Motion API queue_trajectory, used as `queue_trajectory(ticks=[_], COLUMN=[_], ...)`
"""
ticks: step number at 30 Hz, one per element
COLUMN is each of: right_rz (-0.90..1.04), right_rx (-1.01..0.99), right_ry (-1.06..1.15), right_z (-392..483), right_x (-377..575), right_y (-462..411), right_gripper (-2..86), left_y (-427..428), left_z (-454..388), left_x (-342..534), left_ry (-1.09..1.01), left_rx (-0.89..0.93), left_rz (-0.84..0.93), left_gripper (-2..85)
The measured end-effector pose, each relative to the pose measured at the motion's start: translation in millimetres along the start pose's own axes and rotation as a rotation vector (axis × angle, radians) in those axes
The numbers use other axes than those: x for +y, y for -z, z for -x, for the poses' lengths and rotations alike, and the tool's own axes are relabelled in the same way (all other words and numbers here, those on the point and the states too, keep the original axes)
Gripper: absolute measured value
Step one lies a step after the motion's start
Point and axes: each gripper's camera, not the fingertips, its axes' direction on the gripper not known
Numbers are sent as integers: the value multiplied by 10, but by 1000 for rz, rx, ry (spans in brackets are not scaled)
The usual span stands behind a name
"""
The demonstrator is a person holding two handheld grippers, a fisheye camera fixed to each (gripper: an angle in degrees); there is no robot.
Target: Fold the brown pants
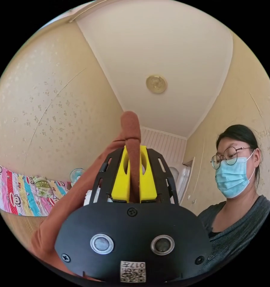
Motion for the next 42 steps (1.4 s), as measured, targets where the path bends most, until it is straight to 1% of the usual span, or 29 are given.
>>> queue_trajectory(ticks=[2, 4, 6, 8, 9, 11, 14, 15, 17, 18, 20, 21, 22, 23, 24, 26, 29, 32, 33, 35, 36, 37, 38, 39, 40, 41, 42], right_rz=[42, 37, 35, 19, 8, -4, -4, -12, -45, -83, -158, -213, -269, -293, -332, -357, -299, -256, -239, -187, -149, -108, -83, -10, 99, 157, 255], right_rx=[62, 178, 225, 247, 252, 265, 360, 401, 431, 461, 550, 637, 727, 772, 850, 914, 903, 919, 914, 906, 915, 929, 942, 992, 1075, 1118, 1193], right_ry=[-1, 66, 170, 245, 278, 342, 433, 448, 449, 443, 443, 459, 486, 506, 549, 595, 610, 597, 570, 508, 451, 376, 336, 262, 181, 145, 55], right_z=[59, 333, 625, 910, 1090, 1378, 1858, 2036, 2275, 2412, 2597, 2707, 2789, 2820, 2858, 2843, 2614, 2105, 1788, 1150, 626, 23, -305, -989, -1684, -2001, -2561], right_x=[-261, -623, -911, -1182, -1348, -1557, -1779, -1814, -1804, -1763, -1668, -1590, -1507, -1467, -1394, -1332, -1370, -1488, -1609, -1936, -2224, -2545, -2705, -2991, -3196, -3248, -3249], right_y=[-11, 15, 18, 28, 37, 26, -59, -96, -132, -139, -140, -142, -141, -142, -137, -106, -32, 46, 71, 62, 22, -29, -60, -137, -207, -226, -198], right_gripper=[46, 37, 33, 30, 29, 28, 27, 27, 27, 27, 27, 27, 27, 26, 26, 25, 25, 24, 23, 21, 20, 19, 19, 18, 18, 17, 16], left_y=[113, 217, 352, 535, 585, 745, 829, 831, 783, 765, 726, 723, 723, 737, 749, 796, 762, 646, 607, 326, 211, -58, -351, -483, -673, -733, -738], left_z=[-81, -173, -328, -611, -683, -917, -1105, -1128, -1198, -1217, -1306, -1334, -1402, -1460, -1477, -1429, -1160, -736, -619, 20, 232, 714, 1291, 1603, 2216, 2753, 3004], left_x=[-38, -106, -214, -394, -434, -587, -723, -741, -749, -735, -637, -602, -518, -428, -384, -231, -128, -104, -113, -292, -380, -601, -857, -980, -1178, -1280, -1306], left_ry=[-11, -39, -116, -287, -329, -420, -473, -477, -470, -466, -433, -425, -426, -434, -431, -379, -330, -342, -345, -316, -303, -269, -218, -186, -113, -10, 52], left_rx=[25, 24, 5, 2, -13, -101, -232, -262, -407, -443, -574, -600, -635, -658, -672, -716, -750, -758, -754, -756, -762, -776, -785, -786, -806, -860, -897], left_rz=[40, 82, 125, 208, 225, 296, 404, 428, 517, 531, 499, 474, 406, 317, 266, 75, -76, -141, -146, -146, -128, -62, 25, 68, 123, 120, 127], left_gripper=[41, 42, 43, 44, 44, 44, 43, 43, 43, 43, 43, 43, 43, 44, 44, 45, 45, 42, 42, 42, 42, 42, 44, 45, 57, 70, 78])
